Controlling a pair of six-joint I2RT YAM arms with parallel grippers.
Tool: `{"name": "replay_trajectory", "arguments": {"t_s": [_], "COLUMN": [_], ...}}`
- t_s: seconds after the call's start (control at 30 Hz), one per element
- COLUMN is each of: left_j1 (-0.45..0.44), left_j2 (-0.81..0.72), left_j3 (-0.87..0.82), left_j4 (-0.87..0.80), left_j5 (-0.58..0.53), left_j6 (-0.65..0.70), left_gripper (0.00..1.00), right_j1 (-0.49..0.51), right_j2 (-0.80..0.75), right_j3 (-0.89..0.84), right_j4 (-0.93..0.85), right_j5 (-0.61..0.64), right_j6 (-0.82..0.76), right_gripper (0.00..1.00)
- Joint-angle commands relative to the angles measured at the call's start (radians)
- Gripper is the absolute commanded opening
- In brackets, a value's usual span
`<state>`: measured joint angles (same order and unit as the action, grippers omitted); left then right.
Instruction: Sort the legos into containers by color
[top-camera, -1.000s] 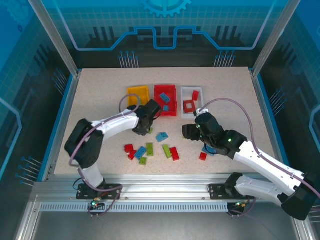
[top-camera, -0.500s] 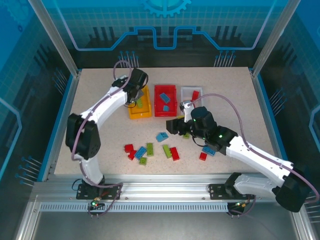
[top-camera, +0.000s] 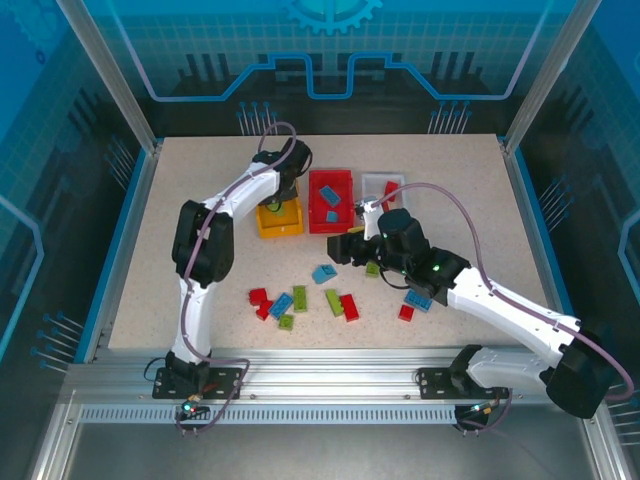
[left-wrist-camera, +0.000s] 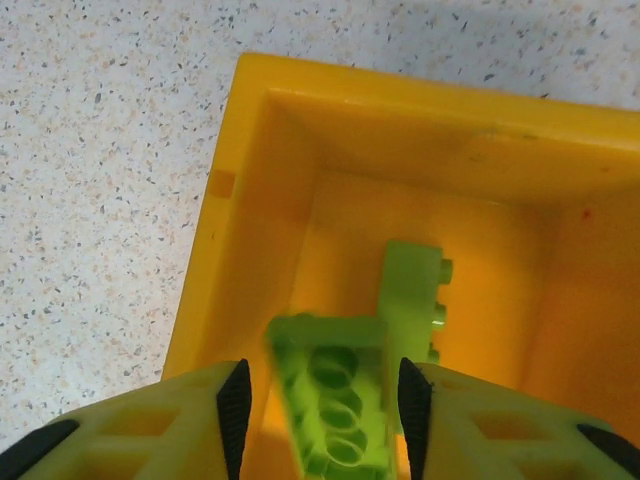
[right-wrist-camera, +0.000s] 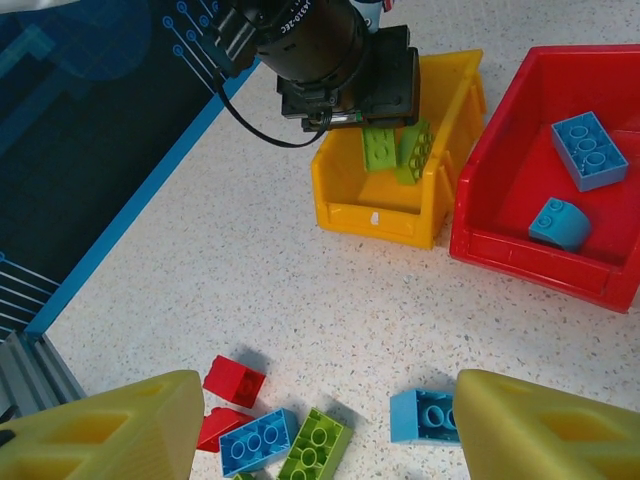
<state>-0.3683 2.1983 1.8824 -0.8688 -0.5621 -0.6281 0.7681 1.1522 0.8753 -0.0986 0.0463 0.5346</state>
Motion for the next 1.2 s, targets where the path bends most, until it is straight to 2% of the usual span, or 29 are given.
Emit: {"name": "replay_trajectory", "arguments": {"t_s": [0.0, 0.1, 0.23, 0.4, 0.53, 0.63, 0.7, 0.77, 0.93, 1.0, 1.17], "left_j1": [-0.006, -0.020, -0.048, -0.098, -0.188, -0.297, -0.382, -0.467, -0.666, -0.707, -0.723], "left_j2": [-0.016, -0.060, -0.143, -0.341, -0.544, -0.709, -0.794, -0.849, -0.949, -0.976, -0.992], "left_j3": [0.016, 0.001, -0.010, -0.106, -0.272, -0.465, -0.589, -0.677, -0.876, -0.935, -0.970], "left_j4": [-0.041, -0.030, -0.026, 0.028, 0.155, 0.327, 0.406, 0.437, 0.523, 0.559, 0.565], "left_j5": [-0.025, -0.020, -0.018, 0.005, 0.170, 0.367, 0.431, 0.440, 0.369, 0.349, 0.328], "left_j6": [0.018, 0.021, 0.013, -0.003, 0.079, 0.161, 0.145, 0.112, 0.015, -0.028, -0.061], "left_gripper": [0.52, 0.58, 0.59, 0.58, 0.60, 0.62, 0.64, 0.65, 0.66, 0.66, 0.65], "right_j1": [0.013, 0.012, 0.014, 0.019, 0.025, 0.025, 0.028, 0.029, -0.008, -0.050, -0.088], "right_j2": [-0.016, -0.017, -0.030, -0.085, -0.100, -0.118, -0.121, -0.121, -0.066, -0.027, 0.037], "right_j3": [0.021, 0.019, 0.011, 0.010, 0.050, -0.028, -0.095, -0.145, -0.222, -0.253, -0.269], "right_j4": [-0.026, -0.046, -0.088, -0.277, -0.687, -0.832, -0.855, -0.851, -0.762, -0.688, -0.604], "right_j5": [0.021, 0.028, 0.062, 0.221, 0.424, 0.360, 0.301, 0.278, 0.234, 0.182, 0.151], "right_j6": [0.011, 0.008, 0.007, 0.052, 0.319, 0.481, 0.549, 0.593, 0.614, 0.591, 0.562], "right_gripper": [0.69, 0.69, 0.68, 0.64, 0.62, 0.62, 0.64, 0.66, 0.70, 0.70, 0.66]}}
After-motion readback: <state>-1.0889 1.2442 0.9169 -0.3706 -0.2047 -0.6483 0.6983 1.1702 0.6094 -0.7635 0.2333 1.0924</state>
